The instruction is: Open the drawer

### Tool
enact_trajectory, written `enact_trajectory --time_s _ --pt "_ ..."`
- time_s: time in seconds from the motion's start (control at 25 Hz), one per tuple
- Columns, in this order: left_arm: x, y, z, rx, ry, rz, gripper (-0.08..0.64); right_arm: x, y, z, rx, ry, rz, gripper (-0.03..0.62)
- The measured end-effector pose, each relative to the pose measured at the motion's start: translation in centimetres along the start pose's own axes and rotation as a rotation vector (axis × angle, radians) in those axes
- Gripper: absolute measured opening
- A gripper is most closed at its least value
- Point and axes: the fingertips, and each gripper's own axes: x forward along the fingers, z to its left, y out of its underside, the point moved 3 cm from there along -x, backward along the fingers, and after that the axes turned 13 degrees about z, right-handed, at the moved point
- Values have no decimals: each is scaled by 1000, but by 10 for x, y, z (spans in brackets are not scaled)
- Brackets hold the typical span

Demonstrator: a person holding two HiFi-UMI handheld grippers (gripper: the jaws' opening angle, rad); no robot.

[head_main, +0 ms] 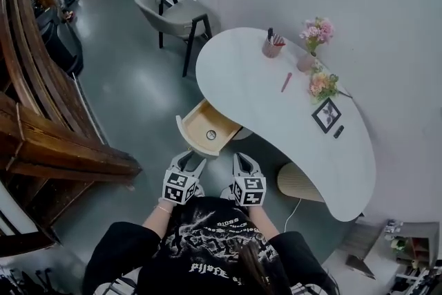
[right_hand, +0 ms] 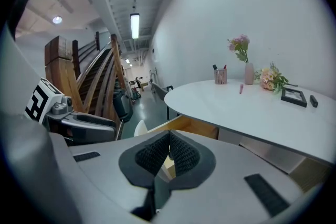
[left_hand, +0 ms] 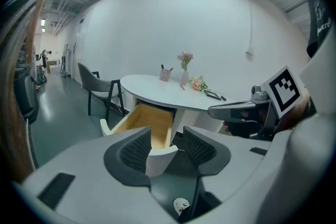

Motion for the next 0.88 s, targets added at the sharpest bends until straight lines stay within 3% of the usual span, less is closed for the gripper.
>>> enact_trajectory --time_s 0.28,0.52,0.68,0.88 --pt "-10 -10 -5 -5 -4 -47 198 -13 -11 -4 -13 9 -34 26" --pt "-18 -19 -7 21 -6 -86 145 -19 -16 -4 10 10 -60 26" --pt "-21 -23 -2 31 -27 -114 64 -14 -15 1 1 -5 -66 26" --pt "-18 -28 -7 77 4 -122 29 -11 -13 0 1 11 -53 26"
